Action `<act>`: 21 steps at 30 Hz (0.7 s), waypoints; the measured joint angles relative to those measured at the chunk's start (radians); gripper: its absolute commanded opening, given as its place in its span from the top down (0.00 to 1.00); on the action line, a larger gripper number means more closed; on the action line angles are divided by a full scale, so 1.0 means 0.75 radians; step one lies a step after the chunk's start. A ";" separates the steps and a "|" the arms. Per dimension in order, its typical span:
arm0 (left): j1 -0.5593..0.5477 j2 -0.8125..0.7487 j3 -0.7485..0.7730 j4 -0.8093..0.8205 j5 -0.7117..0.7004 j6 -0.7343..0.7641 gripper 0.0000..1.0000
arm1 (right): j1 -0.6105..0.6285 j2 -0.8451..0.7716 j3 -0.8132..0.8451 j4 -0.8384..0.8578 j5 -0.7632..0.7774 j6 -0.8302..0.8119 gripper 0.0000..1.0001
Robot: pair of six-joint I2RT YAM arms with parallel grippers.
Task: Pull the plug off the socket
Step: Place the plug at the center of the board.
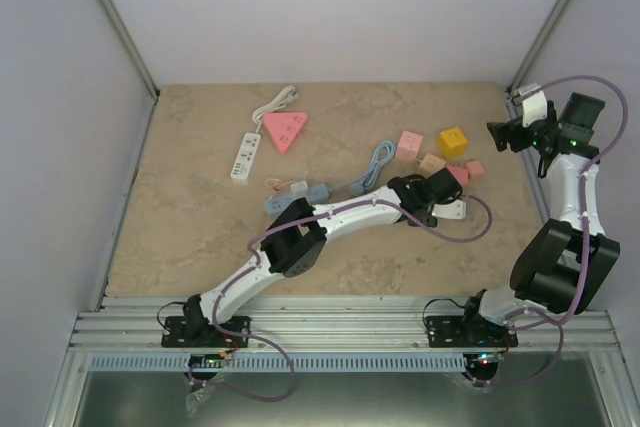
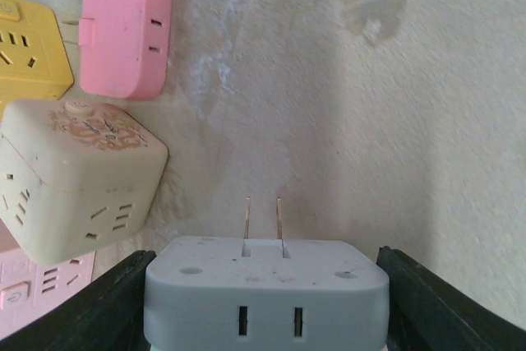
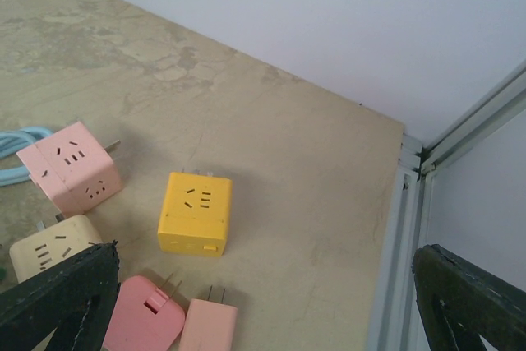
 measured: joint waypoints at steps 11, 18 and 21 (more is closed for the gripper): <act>0.000 0.034 -0.001 0.133 0.011 -0.068 0.08 | 0.000 -0.001 -0.013 0.006 -0.014 0.004 0.02; 0.001 0.037 -0.020 0.147 0.037 -0.099 0.00 | 0.000 -0.001 -0.015 0.009 -0.028 0.005 0.02; 0.001 0.037 -0.040 0.150 0.048 -0.110 0.00 | 0.000 -0.001 -0.015 0.009 -0.031 0.005 0.02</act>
